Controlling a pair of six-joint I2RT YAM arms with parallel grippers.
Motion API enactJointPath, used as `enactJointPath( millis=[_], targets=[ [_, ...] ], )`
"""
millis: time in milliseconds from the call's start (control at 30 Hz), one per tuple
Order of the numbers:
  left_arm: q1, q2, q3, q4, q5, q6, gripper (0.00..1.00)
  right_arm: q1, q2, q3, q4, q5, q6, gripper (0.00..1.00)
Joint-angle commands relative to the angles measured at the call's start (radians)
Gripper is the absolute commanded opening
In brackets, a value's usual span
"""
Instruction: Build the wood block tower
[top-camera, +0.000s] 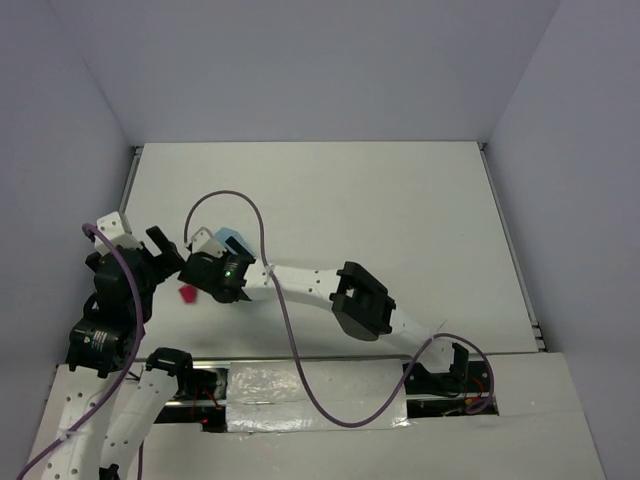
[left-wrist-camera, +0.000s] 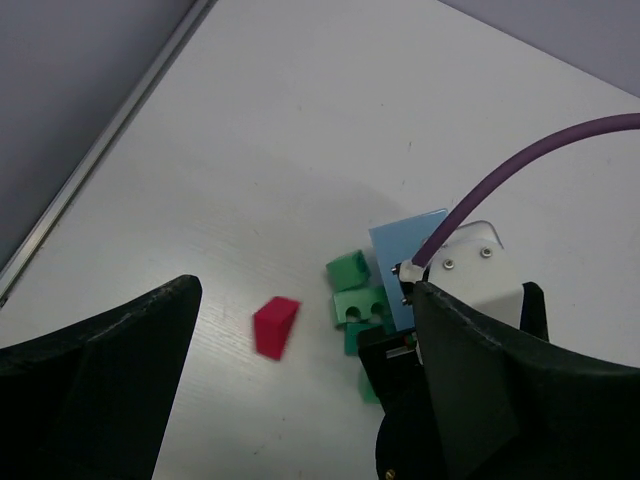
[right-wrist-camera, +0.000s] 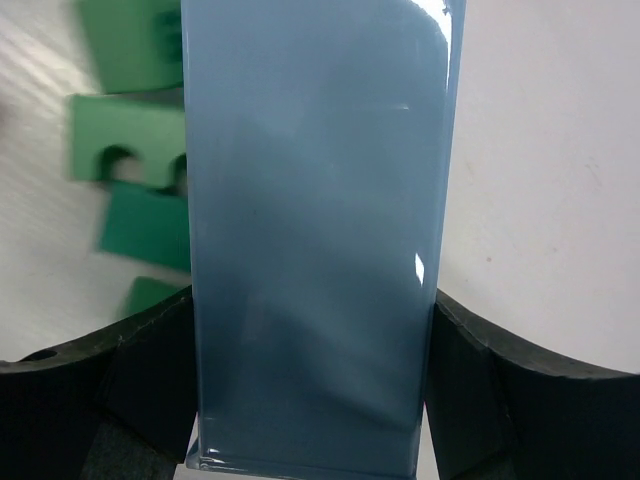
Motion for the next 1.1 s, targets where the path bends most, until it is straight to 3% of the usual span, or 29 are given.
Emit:
enactJointPath(
  millis=[0, 167, 267, 333, 400, 433, 467, 567, 667, 733, 800, 900, 1067],
  targets=[
    [-0.005, 0.004, 0.015, 0.027, 0.006, -0.004, 0.99, -0.039, -0.023, 0.044, -0.052, 0.130, 0.007, 0.52],
    [-0.005, -0.001, 0.015, 0.027, 0.006, -0.004, 1.00, -0.086, -0.077, -0.039, -0.041, 0.108, 0.027, 0.52],
    [-0.005, -0.003, 0.017, 0.025, 0.001, -0.006, 1.00, -0.128, -0.132, -0.118, -0.012, 0.020, 0.052, 0.53],
    [-0.005, -0.004, 0.017, 0.024, -0.004, -0.007, 1.00, -0.163, -0.207, -0.180, 0.024, -0.121, 0.104, 0.53],
    [-0.005, -0.006, 0.017, 0.022, -0.004, -0.007, 1.00, -0.241, -0.357, -0.372, 0.174, -0.308, 0.157, 0.53],
    [-0.005, -0.004, 0.017, 0.024, -0.004, -0.007, 0.99, -0.269, -0.420, -0.536, 0.234, -0.364, 0.173, 0.53],
    [-0.005, -0.003, 0.017, 0.025, -0.002, -0.006, 0.99, -0.321, -0.539, -0.615, 0.352, -0.409, 0.185, 0.53],
    [-0.006, 0.005, 0.015, 0.024, 0.003, -0.004, 0.99, -0.411, -0.687, -0.851, 0.460, -0.513, 0.239, 0.54],
    [-0.008, 0.010, 0.017, 0.024, 0.003, -0.007, 1.00, -0.609, -0.859, -1.094, 0.594, -0.752, 0.268, 0.55],
    [-0.008, 0.011, 0.015, 0.025, 0.009, -0.006, 0.99, -0.802, -0.965, -1.295, 0.696, -1.018, 0.306, 0.55],
    [-0.008, 0.010, 0.015, 0.030, 0.016, -0.003, 0.99, -0.990, -1.033, -1.455, 0.825, -1.161, 0.332, 0.56],
    [-0.006, 0.008, 0.014, 0.034, 0.027, 0.002, 0.99, -1.137, -1.099, -1.588, 0.871, -1.276, 0.337, 0.57],
    [-0.009, 0.020, 0.011, 0.048, 0.070, 0.014, 1.00, -1.390, -1.076, -1.624, 0.815, -1.385, 0.231, 0.62]
  ],
)
